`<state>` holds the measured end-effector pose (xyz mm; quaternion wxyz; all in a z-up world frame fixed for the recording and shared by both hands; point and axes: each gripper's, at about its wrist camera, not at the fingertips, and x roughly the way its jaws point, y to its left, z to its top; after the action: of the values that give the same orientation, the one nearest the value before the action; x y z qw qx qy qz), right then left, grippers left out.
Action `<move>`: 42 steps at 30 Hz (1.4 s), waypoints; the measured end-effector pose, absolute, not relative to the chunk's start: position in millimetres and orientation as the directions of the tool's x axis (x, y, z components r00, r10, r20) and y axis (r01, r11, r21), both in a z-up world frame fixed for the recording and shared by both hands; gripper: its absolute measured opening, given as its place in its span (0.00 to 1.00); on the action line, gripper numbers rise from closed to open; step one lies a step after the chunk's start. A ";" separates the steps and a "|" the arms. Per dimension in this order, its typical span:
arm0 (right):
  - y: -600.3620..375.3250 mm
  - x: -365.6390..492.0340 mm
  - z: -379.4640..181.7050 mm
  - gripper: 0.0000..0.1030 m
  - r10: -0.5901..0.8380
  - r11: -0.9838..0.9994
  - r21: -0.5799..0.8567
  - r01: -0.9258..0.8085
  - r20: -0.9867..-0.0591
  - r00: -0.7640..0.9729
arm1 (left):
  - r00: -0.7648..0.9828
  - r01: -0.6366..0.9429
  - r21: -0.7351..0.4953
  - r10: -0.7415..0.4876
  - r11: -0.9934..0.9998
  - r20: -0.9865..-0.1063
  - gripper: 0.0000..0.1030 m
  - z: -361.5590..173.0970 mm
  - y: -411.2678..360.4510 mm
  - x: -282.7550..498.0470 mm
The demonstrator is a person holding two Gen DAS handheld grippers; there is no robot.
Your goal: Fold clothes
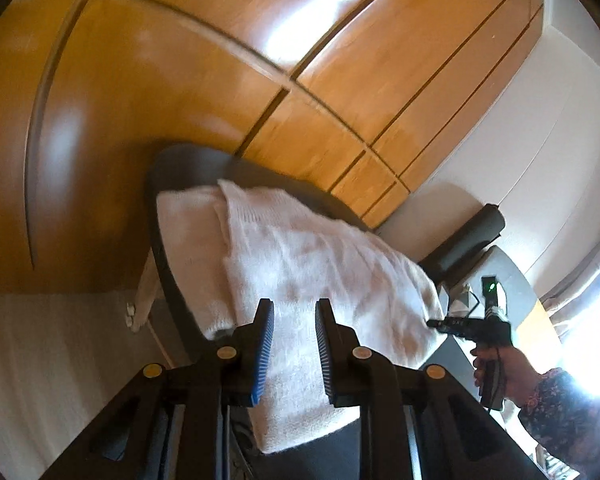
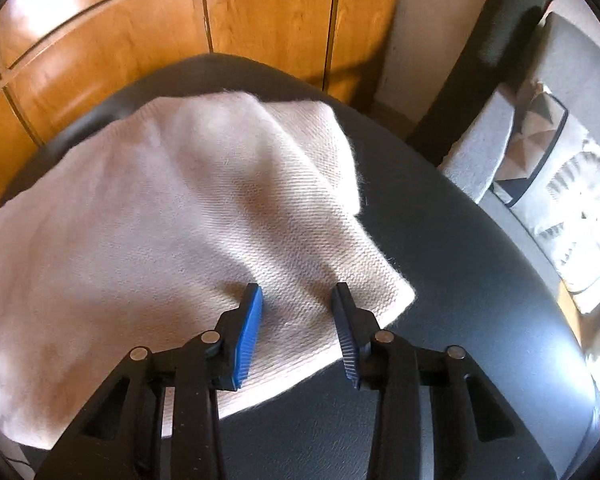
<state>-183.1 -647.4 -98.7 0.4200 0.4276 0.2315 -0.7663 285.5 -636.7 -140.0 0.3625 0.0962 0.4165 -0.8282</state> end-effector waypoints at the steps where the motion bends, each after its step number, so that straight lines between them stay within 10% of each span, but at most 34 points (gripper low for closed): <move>1: -645.8 -171.9 -94.9 0.37 -0.469 -0.524 0.021 0.851 -0.842 -0.268 | -0.708 0.692 -0.618 -0.518 -0.373 -0.480 0.19 -144.8 -637.4 286.5; 8: -624.0 -94.9 -84.0 0.39 -0.550 -0.478 0.148 0.866 -0.819 -0.164 | -0.649 0.745 -0.627 -0.469 -0.228 -0.600 0.19 -166.2 -637.3 299.8; 12: -597.9 -59.6 -81.5 0.70 -0.581 -0.488 0.242 0.839 -0.807 -0.105 | -0.576 0.810 -0.535 -0.493 -0.239 -0.652 0.19 -147.5 -621.9 291.3; 20: -580.0 -2.6 -54.0 0.91 -0.573 -0.475 0.132 0.870 -0.796 -0.192 | -0.478 0.878 -0.393 -0.527 -0.273 -0.703 0.20 -107.2 -606.4 257.6; 42: -576.0 24.1 -17.7 0.92 -0.567 -0.537 -0.087 0.839 -0.700 -0.435 | -0.356 0.926 -0.211 -0.542 -0.313 -0.761 0.21 -68.9 -579.9 176.1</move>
<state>24.1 -576.0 -17.7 0.4292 0.3133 0.2175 -0.8188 176.1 -579.9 -68.9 0.4860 0.2928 0.3278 -0.7554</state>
